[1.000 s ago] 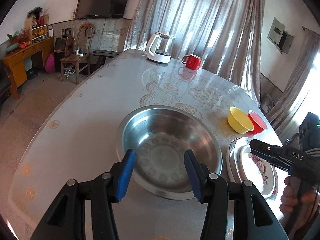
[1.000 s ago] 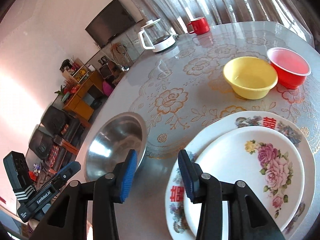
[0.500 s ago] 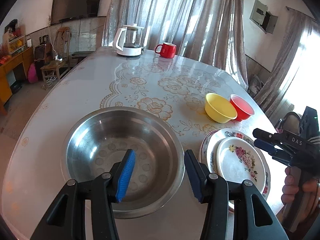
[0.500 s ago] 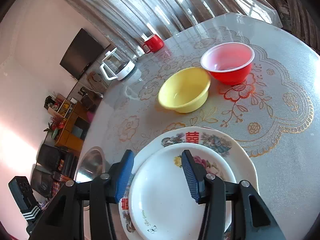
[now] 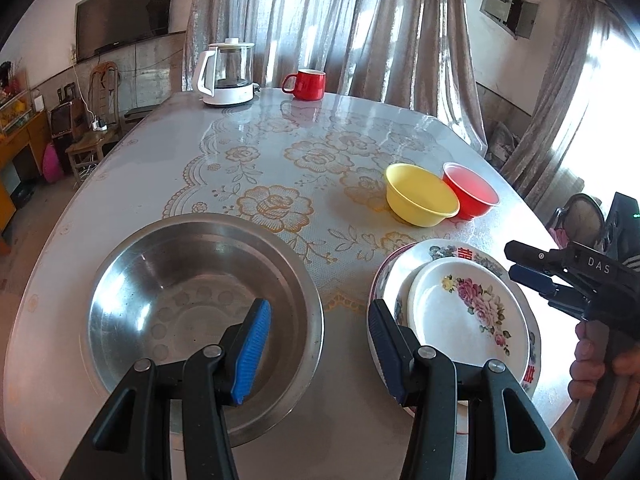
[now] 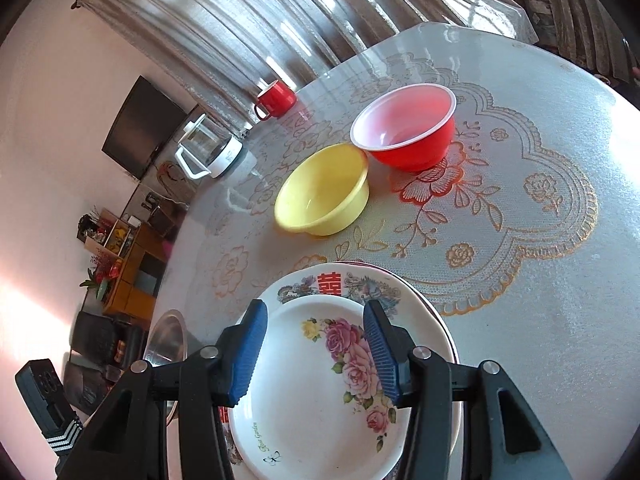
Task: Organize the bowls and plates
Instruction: 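Reach the right gripper to the yellow bowl and grip its rim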
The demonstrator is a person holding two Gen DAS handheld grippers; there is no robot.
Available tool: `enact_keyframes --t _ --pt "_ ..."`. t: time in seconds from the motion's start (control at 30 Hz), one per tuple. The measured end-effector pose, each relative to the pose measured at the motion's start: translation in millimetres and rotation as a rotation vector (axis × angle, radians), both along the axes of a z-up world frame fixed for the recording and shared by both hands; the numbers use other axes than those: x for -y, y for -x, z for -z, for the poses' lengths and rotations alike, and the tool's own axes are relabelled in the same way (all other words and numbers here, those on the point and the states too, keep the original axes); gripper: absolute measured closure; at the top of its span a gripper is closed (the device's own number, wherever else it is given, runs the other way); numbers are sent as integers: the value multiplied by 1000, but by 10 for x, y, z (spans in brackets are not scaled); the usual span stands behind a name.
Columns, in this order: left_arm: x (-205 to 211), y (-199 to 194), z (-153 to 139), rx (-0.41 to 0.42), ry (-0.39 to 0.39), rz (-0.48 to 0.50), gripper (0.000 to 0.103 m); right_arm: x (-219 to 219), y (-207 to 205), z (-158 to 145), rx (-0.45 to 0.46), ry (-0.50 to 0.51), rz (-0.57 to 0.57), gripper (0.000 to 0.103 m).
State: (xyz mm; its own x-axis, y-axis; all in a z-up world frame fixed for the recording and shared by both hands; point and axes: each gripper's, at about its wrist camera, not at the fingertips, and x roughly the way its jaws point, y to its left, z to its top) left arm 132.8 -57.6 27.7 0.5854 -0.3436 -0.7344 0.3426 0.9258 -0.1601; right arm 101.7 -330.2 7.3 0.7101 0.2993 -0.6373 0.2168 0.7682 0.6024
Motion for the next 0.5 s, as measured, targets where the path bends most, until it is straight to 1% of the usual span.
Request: enact_keyframes --t 0.5 --pt "271 -83 46 -17 -36 53 51 155 -29 60 -13 -19 21 53"
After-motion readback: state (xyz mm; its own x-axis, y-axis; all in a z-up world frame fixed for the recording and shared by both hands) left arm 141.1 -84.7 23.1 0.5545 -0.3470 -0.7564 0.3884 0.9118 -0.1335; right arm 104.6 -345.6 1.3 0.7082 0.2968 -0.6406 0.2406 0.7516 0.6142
